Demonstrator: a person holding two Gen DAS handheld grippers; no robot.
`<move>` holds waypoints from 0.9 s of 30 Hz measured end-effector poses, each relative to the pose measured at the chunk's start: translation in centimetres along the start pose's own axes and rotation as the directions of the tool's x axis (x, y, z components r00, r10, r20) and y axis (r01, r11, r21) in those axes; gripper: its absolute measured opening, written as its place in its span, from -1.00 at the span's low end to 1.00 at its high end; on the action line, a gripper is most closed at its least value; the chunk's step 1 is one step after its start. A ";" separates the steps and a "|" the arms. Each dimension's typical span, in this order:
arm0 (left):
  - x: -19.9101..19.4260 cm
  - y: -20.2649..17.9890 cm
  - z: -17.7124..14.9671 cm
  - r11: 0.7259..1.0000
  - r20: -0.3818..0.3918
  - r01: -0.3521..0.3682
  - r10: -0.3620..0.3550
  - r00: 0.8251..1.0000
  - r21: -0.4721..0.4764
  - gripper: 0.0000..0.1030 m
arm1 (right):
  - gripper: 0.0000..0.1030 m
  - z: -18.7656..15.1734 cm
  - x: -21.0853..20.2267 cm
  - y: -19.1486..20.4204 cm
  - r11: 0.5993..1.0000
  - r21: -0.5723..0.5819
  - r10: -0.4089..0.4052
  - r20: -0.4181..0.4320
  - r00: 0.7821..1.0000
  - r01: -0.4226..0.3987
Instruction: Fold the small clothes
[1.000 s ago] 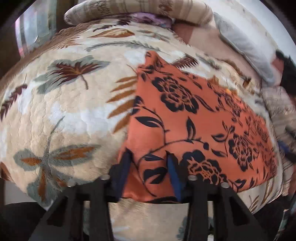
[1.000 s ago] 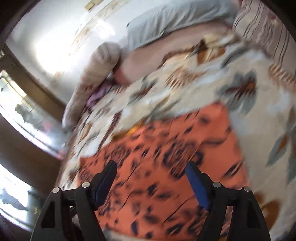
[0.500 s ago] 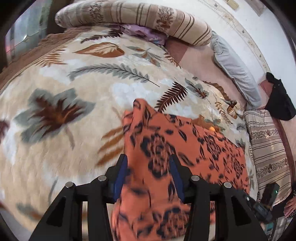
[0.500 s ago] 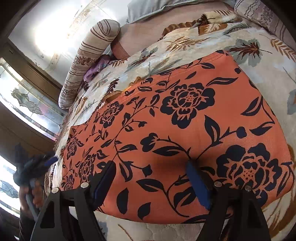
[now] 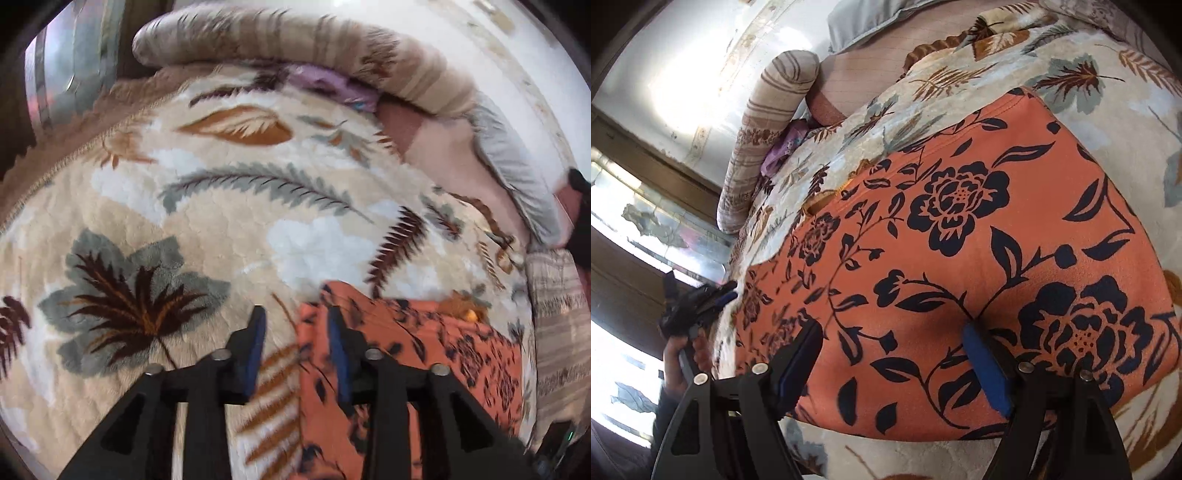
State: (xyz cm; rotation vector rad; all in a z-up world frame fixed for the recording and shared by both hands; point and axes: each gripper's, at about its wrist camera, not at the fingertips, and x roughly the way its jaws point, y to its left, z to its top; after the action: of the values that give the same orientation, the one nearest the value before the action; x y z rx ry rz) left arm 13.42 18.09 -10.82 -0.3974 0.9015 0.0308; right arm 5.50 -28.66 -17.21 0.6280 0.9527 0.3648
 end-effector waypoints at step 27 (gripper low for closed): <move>-3.3 -5.7 -9.9 0.973 -0.025 -0.102 0.109 0.994 0.205 0.39 | 0.59 13.0 0.2 -7.7 0.946 0.317 0.029 0.110 0.994 -0.063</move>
State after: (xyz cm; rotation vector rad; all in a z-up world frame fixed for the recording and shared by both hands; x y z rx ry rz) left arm 4.97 9.76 -11.93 -0.1594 0.9513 0.0290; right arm 16.67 -38.85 -16.79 0.9584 0.9053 0.2165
